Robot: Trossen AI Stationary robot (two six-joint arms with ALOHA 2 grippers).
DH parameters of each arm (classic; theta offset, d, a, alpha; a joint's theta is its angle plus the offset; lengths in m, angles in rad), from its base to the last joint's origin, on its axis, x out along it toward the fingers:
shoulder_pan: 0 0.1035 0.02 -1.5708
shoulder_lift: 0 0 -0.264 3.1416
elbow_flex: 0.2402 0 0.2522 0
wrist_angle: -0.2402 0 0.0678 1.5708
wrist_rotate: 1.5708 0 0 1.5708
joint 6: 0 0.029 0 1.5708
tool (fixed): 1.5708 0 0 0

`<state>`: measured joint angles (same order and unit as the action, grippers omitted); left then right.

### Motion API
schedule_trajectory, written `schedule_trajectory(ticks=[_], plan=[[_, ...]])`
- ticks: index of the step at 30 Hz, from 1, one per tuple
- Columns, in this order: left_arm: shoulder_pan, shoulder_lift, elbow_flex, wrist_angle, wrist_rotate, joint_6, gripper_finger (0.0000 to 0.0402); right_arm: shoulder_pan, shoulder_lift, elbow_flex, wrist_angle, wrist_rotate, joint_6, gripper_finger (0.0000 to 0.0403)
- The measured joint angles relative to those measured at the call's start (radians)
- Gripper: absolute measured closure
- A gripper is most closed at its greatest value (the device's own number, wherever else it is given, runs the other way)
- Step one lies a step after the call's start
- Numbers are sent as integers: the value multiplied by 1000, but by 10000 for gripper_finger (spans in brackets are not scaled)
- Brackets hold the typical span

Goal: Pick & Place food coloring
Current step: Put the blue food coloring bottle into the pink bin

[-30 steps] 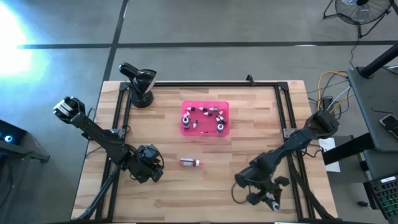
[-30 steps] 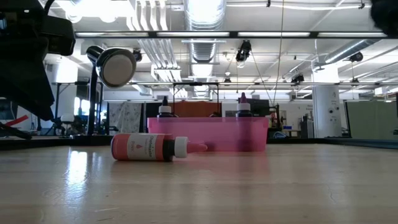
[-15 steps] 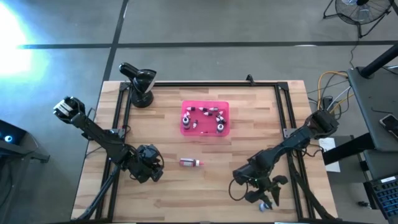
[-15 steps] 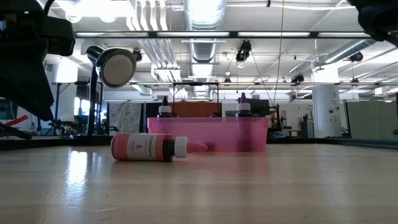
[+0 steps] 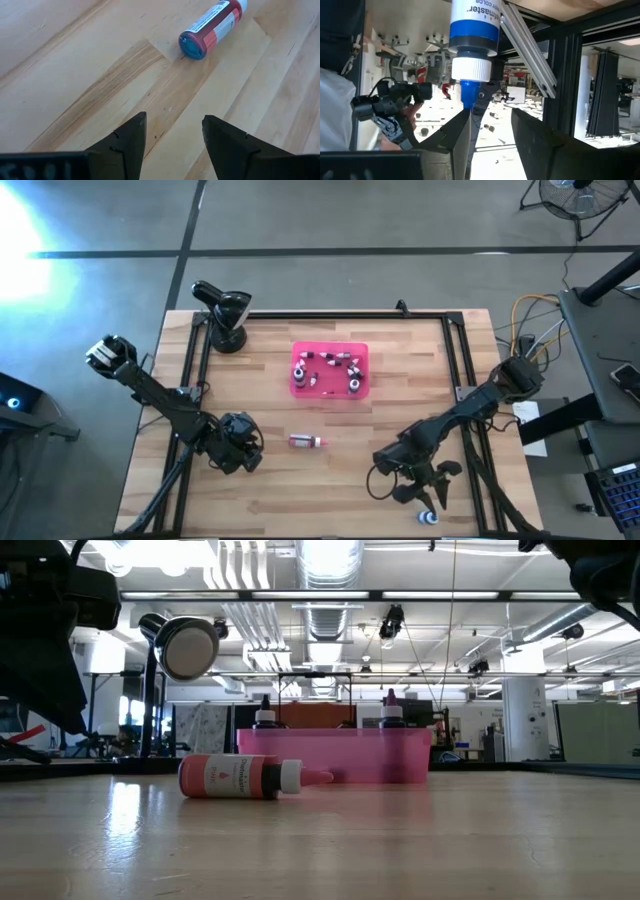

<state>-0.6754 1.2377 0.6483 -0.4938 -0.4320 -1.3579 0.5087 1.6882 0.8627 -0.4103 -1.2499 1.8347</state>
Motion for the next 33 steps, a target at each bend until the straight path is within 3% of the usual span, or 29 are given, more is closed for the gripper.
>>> schedule_trajectory(ticks=[4, 9, 15, 20, 22, 27, 33], plan=[[0, 0, 0, 0, 0, 0, 232, 2, -18, 0, 0, 28, -7, 269], [0, 0, -6, 1, -5, 0, 232, 4, -62, 0, -3, 142, -23, 268], [0, 0, -15, 1, -7, 0, 232, 46, -156, 0, -5, 408, 13, 268], [0, 0, -15, 17, -7, 0, 232, 131, -262, 20, -1, 790, -30, 268], [0, 0, -15, 25, -8, 0, 232, 171, -291, 24, 0, 851, -30, 268], [0, 0, -15, 56, -7, -24, 232, 242, -316, 19, -53, 885, -61, 268], [2, 0, -14, 153, -22, -109, 232, 309, -352, 18, -88, 1193, -164, 268]])
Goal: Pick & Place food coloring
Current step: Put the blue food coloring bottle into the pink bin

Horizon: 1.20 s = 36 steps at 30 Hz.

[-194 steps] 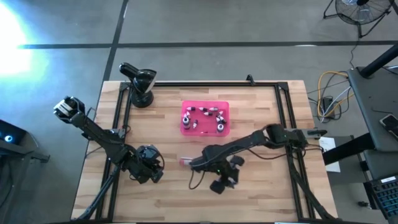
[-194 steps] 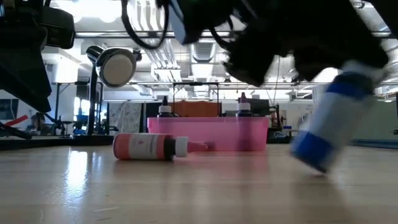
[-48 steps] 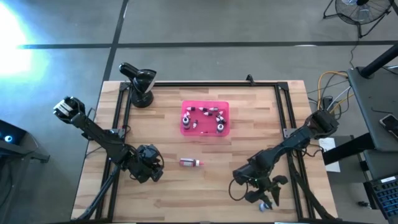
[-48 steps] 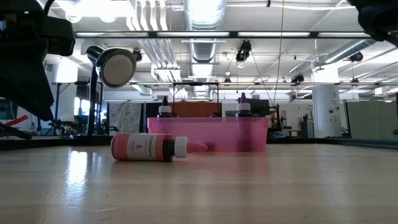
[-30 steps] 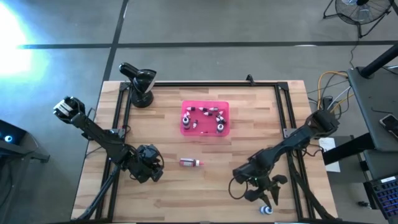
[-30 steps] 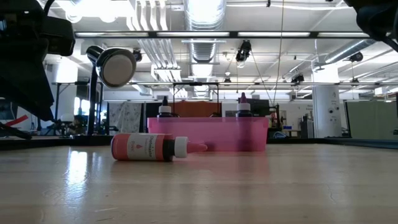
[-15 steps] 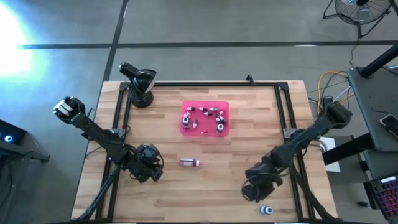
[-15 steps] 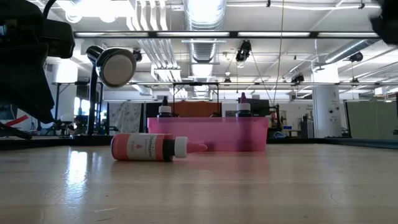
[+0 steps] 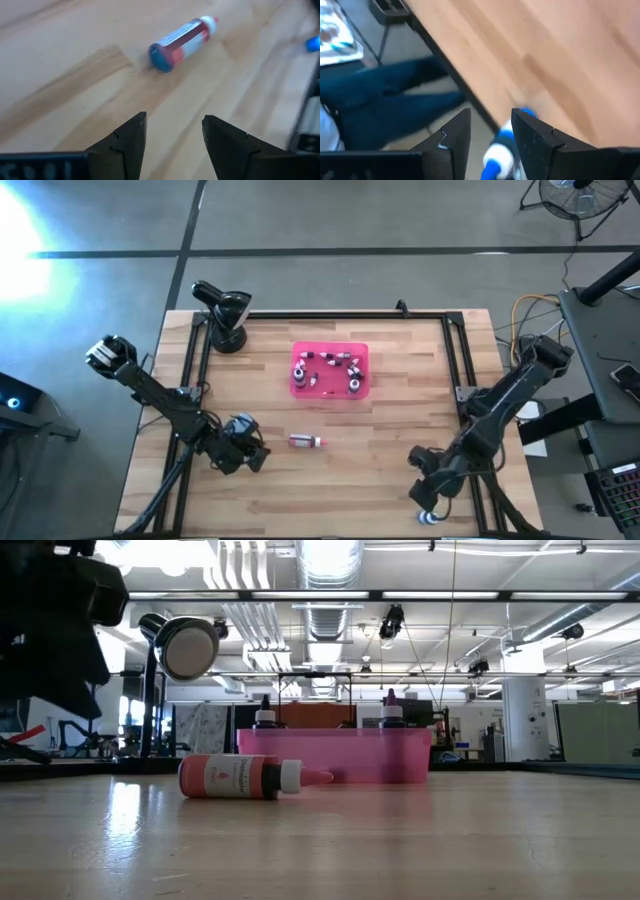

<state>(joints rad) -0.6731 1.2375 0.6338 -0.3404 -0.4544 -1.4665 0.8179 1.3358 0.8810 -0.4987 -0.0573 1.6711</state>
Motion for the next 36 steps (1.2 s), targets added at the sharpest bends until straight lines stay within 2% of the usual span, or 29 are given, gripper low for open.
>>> schedule_trajectory(ticks=[2, 6, 8, 12, 15, 19, 22, 25, 28, 32, 36], plan=[[0, 0, 0, 33, -12, -13, 232, 15, -15, 0, -11, 74, -34, 268], [2, 0, 1, 94, -19, -16, 232, 31, -48, 6, -26, 143, -114, 268], [2, 0, 1, 116, -20, -16, 232, 32, -66, 31, -26, 211, -185, 268], [2, 0, 1, 159, -20, -54, 232, 30, -98, 123, -32, 422, -354, 268], [2, 0, 1, 180, -43, -110, 232, 30, -87, 228, -165, 457, -496, 268], [2, 0, 1, 211, -83, -160, 232, 64, -9, 358, -518, 385, -583, 268], [2, 0, 2, 224, -88, -165, 232, 104, 54, 418, -678, 322, -625, 268], [2, 0, 2, 228, -89, -166, 232, 152, 103, 447, -688, 242, -706, 268], [2, 0, 2, 228, -96, -165, 232, 196, 151, 473, -681, 111, -791, 268], [2, 0, 2, 228, -100, -145, 232, 242, 203, 486, -680, -56, -811, 263], [2, 0, 1, 228, -113, -110, 232, 267, 238, 487, -664, -76, -741, 243]])
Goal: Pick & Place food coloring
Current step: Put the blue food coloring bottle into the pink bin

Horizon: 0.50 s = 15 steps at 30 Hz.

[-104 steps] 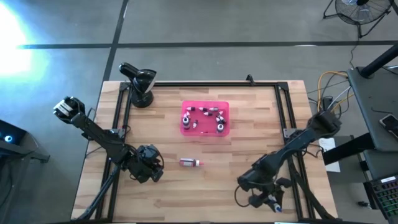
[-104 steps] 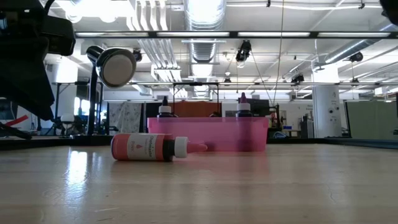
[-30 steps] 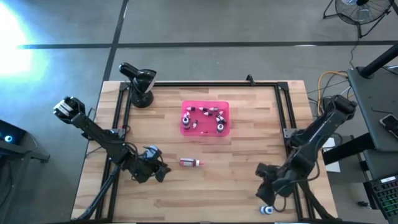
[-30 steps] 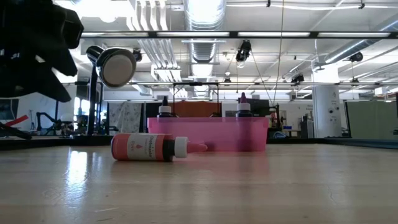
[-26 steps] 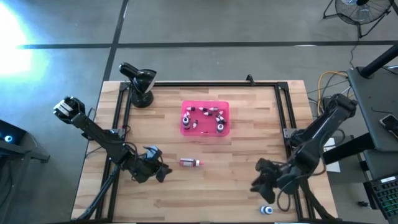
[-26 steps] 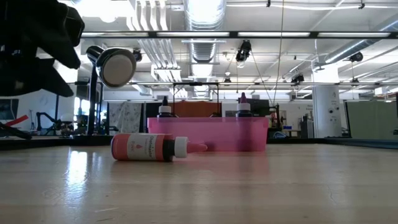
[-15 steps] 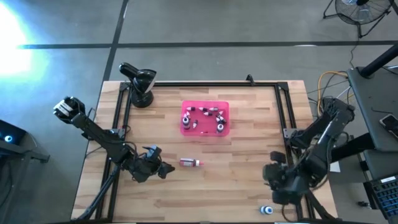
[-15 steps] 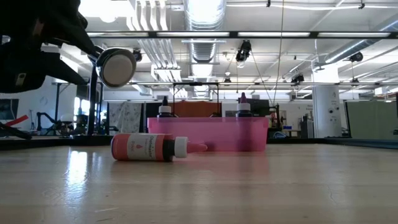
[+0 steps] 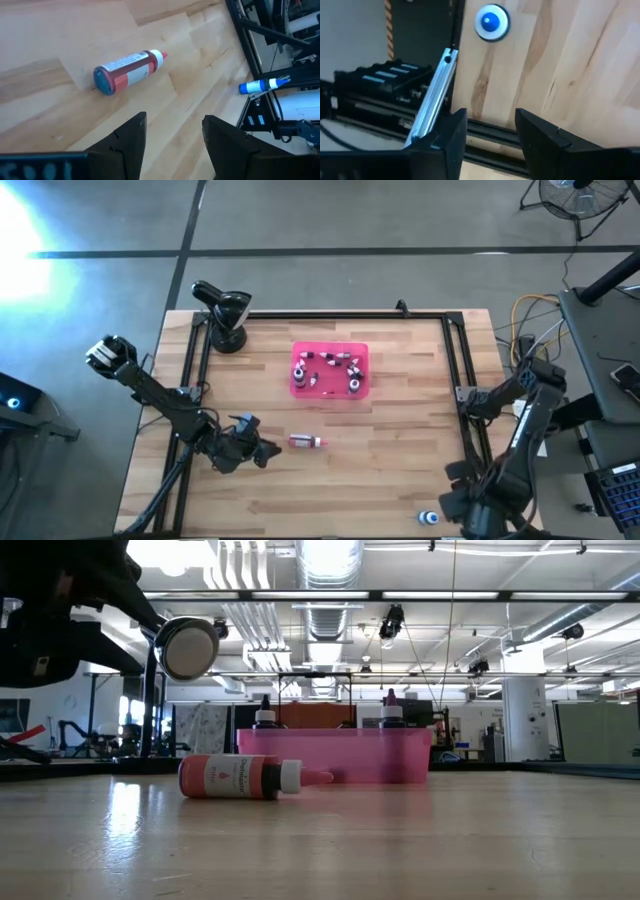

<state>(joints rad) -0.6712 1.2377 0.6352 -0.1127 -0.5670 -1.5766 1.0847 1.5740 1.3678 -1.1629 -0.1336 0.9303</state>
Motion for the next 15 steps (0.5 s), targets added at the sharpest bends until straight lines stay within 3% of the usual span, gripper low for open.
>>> schedule_trajectory(ticks=[6, 15], plan=[[0, 0, 0, 0, -20, 32, 232, 2, 34, -10, -1, -3, 167, 217], [0, 0, -1, 0, -20, 36, 232, 2, 58, -5, 8, 32, 154, 162]])
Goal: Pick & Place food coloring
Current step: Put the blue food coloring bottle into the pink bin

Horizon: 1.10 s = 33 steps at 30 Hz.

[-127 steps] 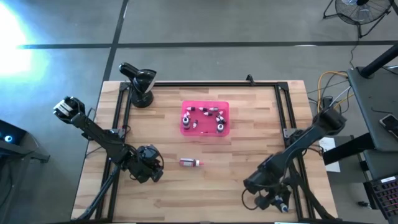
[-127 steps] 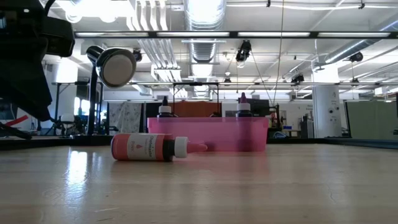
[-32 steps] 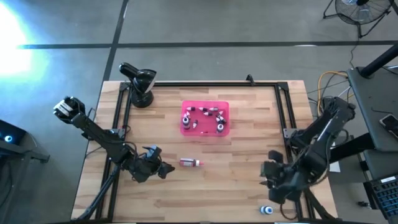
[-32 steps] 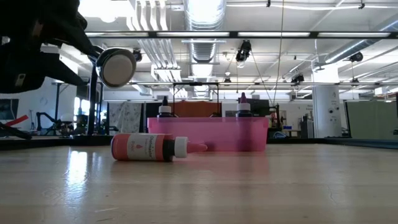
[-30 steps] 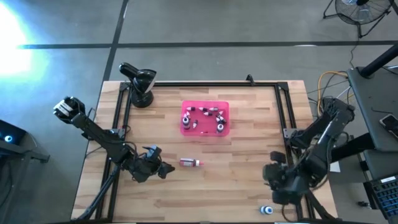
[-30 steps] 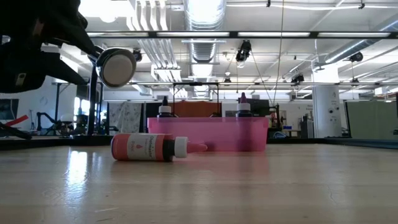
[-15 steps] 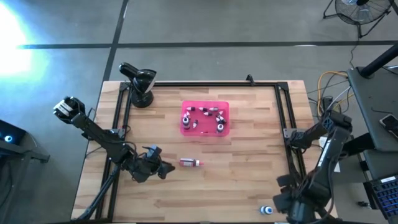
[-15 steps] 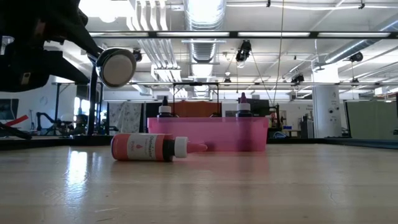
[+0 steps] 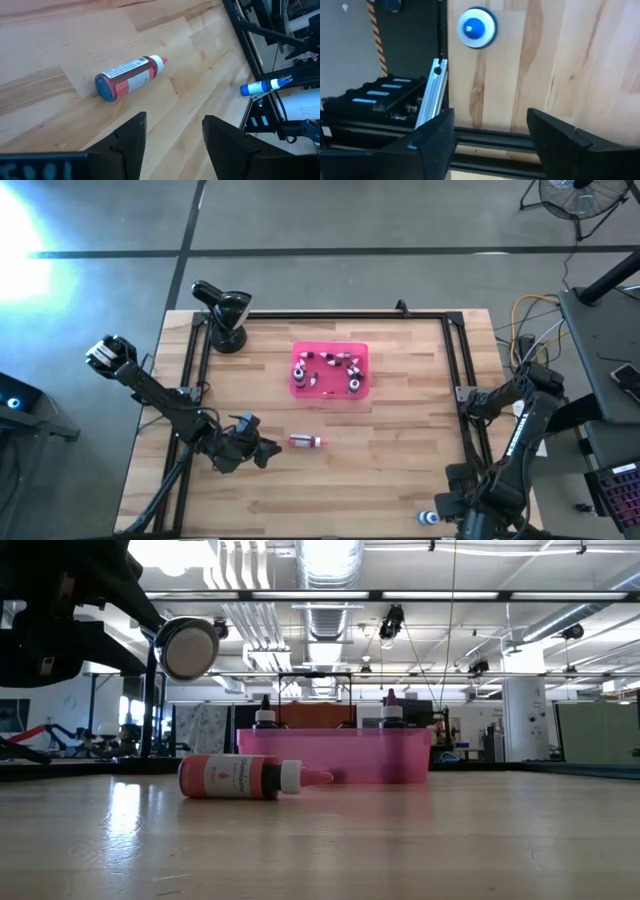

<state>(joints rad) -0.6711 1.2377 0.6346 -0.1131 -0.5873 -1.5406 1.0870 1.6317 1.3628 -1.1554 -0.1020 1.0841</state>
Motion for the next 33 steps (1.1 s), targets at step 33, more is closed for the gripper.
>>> schedule_trajectory(ticks=[33], plan=[[0, 0, -1, 0, -1, -1, 232, -7, 136, 1, 243, 158, -216, 149]])
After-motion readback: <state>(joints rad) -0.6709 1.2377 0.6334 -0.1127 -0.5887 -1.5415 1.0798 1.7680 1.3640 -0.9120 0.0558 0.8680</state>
